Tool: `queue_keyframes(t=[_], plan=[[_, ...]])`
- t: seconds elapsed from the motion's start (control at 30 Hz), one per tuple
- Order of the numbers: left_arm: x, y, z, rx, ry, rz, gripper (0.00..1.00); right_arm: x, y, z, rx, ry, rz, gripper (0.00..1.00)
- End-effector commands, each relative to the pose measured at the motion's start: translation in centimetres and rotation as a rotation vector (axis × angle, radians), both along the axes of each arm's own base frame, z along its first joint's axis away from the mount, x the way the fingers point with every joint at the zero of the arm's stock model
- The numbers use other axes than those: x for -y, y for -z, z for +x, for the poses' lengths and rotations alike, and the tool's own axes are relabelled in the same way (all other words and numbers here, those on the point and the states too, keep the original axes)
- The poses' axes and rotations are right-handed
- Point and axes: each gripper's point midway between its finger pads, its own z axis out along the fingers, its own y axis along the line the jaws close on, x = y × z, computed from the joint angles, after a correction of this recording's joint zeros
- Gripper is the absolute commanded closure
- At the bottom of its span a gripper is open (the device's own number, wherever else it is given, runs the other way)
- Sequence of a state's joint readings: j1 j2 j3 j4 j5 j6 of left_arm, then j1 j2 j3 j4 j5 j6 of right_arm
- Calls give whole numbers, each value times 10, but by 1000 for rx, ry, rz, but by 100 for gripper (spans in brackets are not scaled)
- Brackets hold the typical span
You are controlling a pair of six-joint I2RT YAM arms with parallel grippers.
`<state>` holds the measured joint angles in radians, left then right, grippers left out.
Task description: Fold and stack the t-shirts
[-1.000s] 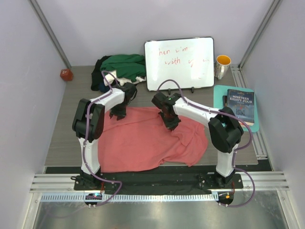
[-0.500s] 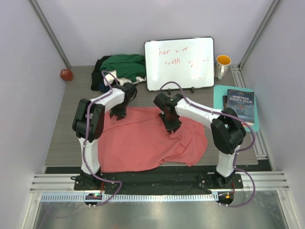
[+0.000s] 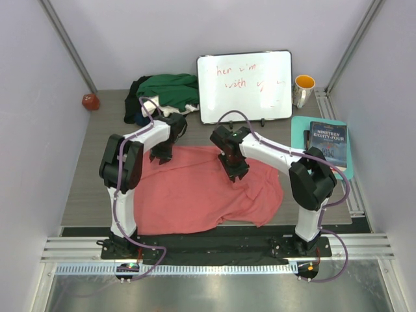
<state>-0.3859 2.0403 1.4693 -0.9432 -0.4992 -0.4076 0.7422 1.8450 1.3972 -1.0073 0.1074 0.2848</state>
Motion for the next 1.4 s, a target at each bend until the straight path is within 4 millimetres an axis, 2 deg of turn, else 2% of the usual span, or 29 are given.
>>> queue_keyframes(t=[0.0, 0.07, 0.2, 0.43, 0.7, 1.27, 1.3, 1.37], plan=[[2, -3, 4, 3, 10, -2, 58, -19, -47, 27, 135, -23, 90, 64], [3, -3, 4, 2, 13, -3, 58, -25, -53, 32, 140, -33, 99, 64], [3, -3, 4, 1, 14, -1, 59, -38, -52, 35, 132, -66, 99, 64], [3, -2, 3, -3, 14, 1, 59, -54, -31, 39, 105, -92, 109, 64], [4, -2, 3, -4, 17, 1, 59, -55, -6, 41, 70, -105, 71, 64], [3, -1, 3, -8, 20, 7, 59, -53, 32, 37, 10, -119, 30, 64], [3, -1, 3, -7, 20, 6, 59, -52, 34, 36, 7, -119, 27, 64], [4, -1, 3, -7, 21, 5, 59, -51, 36, 35, 6, -117, 28, 75]])
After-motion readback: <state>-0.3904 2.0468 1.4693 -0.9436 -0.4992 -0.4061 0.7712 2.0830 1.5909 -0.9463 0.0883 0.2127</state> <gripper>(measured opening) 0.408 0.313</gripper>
